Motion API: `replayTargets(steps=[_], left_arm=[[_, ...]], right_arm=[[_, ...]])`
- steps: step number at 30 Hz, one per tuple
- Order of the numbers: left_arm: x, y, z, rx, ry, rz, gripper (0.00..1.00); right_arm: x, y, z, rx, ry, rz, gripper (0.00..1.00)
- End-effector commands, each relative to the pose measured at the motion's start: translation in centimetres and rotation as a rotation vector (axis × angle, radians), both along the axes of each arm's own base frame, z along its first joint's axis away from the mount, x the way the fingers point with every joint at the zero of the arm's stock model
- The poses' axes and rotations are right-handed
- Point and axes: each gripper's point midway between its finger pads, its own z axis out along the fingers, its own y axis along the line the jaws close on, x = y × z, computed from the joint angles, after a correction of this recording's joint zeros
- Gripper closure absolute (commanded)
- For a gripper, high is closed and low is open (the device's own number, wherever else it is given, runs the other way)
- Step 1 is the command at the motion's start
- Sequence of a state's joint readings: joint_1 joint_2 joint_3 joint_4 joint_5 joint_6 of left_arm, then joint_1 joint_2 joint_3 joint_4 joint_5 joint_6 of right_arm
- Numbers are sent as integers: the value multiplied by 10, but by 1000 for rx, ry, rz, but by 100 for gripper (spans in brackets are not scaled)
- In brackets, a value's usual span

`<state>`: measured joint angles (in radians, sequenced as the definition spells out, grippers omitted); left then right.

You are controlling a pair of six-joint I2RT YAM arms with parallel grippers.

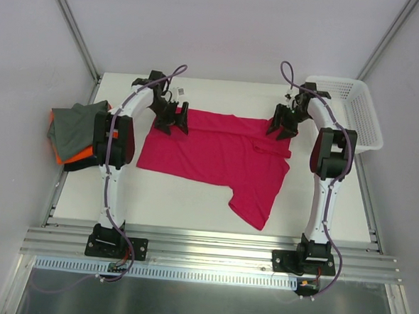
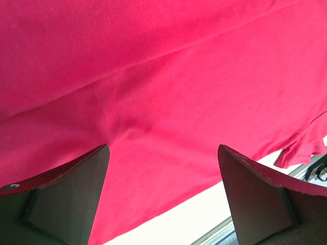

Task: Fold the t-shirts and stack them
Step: Fold the flattened tshirt in 1/3 of the way

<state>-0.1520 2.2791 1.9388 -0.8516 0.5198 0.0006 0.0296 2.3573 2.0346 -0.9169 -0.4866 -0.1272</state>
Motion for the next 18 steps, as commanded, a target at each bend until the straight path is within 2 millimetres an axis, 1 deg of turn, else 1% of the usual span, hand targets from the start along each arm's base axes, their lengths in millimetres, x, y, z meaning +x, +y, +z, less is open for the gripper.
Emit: replayTargets(steps=[1, 2, 3, 6, 7, 9, 10, 11, 12, 13, 15, 18], left_arm=[[-9, -2, 34, -9, -45, -17, 12], [-8, -1, 33, -3, -44, -15, 12], [-8, 0, 33, 4, -47, -13, 12], [1, 4, 41, 28, -93, -14, 12], [7, 6, 46, 41, -121, -11, 11], [22, 12, 49, 86, -175, 10, 11], [27, 14, 42, 103, -175, 14, 11], [33, 16, 40, 116, -184, 21, 11], [42, 20, 42, 143, -209, 33, 11], [46, 21, 32, 157, -203, 34, 11], [55, 21, 21, 186, -210, 40, 11], [61, 24, 11, 210, -206, 48, 12]], right_arm=[[16, -2, -2, 9, -9, -45, 42], [19, -1, 0, 13, -16, -47, 42], [21, -1, -4, 16, -8, -54, 42], [21, -3, -5, 23, 0, -64, 42], [20, -3, -5, 23, -1, -65, 42], [11, -2, -9, 27, 31, -75, 42], [9, -1, -9, 32, 38, -77, 42], [6, 0, -10, 36, 46, -76, 42], [2, 1, -12, 37, 61, -76, 42], [2, 2, -12, 39, 63, -77, 42], [1, 0, -14, 31, 71, -80, 42], [4, -4, -15, 10, 59, -81, 41]])
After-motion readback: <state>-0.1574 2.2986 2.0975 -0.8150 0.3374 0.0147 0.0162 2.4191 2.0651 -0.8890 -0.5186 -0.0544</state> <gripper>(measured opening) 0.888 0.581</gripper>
